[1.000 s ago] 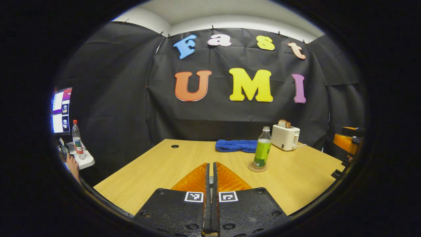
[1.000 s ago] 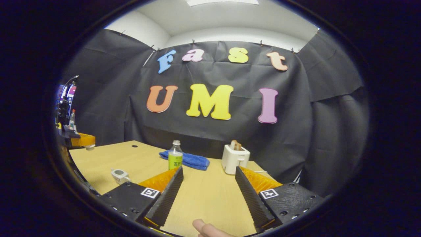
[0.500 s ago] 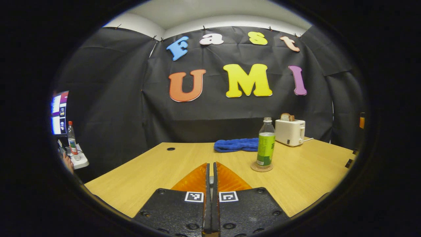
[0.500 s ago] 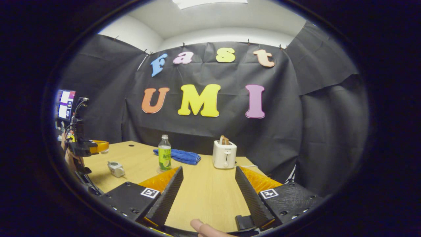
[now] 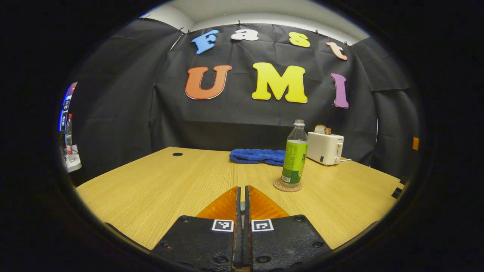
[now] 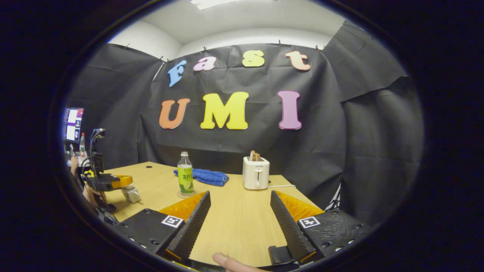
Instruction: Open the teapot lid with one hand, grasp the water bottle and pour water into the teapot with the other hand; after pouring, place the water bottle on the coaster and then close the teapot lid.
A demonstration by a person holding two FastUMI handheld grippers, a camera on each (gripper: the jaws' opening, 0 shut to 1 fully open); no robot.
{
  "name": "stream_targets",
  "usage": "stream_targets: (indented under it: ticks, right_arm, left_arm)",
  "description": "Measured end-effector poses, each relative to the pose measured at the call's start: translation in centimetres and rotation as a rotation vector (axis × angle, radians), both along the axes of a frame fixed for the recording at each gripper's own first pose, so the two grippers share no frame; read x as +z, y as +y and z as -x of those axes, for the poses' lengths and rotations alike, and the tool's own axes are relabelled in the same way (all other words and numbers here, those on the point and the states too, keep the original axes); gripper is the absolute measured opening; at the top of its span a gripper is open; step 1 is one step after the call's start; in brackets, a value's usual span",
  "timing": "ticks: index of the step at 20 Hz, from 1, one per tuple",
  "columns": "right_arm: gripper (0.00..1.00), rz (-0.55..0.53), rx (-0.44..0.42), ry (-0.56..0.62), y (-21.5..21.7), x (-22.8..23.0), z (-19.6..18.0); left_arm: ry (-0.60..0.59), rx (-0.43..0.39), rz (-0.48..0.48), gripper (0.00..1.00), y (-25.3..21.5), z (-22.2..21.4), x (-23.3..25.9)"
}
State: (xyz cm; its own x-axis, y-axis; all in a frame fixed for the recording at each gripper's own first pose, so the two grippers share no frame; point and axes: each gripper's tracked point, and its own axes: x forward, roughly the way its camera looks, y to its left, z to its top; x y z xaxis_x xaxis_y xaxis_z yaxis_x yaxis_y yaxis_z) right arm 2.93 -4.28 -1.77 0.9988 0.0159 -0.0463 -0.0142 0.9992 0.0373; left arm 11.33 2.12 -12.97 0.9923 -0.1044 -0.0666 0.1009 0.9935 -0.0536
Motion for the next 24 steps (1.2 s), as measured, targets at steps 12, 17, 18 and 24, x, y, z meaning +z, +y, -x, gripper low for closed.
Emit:
stream_targets:
  ticks: [12, 17, 18, 24]
  right_arm:
    - [0.95, 0.066, 0.033, -0.005, 1.4, -0.6, 0.6]
    - [0.95, 0.06, 0.016, 0.002, 1.2, -0.7, 0.7]
    - [0.95, 0.061, 0.014, 0.0, 1.1, -0.6, 0.8]
    - [0.95, 0.059, -0.023, -0.02, 0.9, 0.8, 2.6]
  left_arm:
    - [0.04, 0.004, -0.074, 0.11, -0.9, 0.1, -0.7]
    - [-0.015, -0.002, -0.059, 0.66, -1.3, 1.7, 3.1]
    - [-0.038, 0.006, -0.06, 0.77, -1.2, 2.1, 4.1]
    - [-0.059, -0.009, -0.051, 1.0, -2.1, 6.7, 9.6]
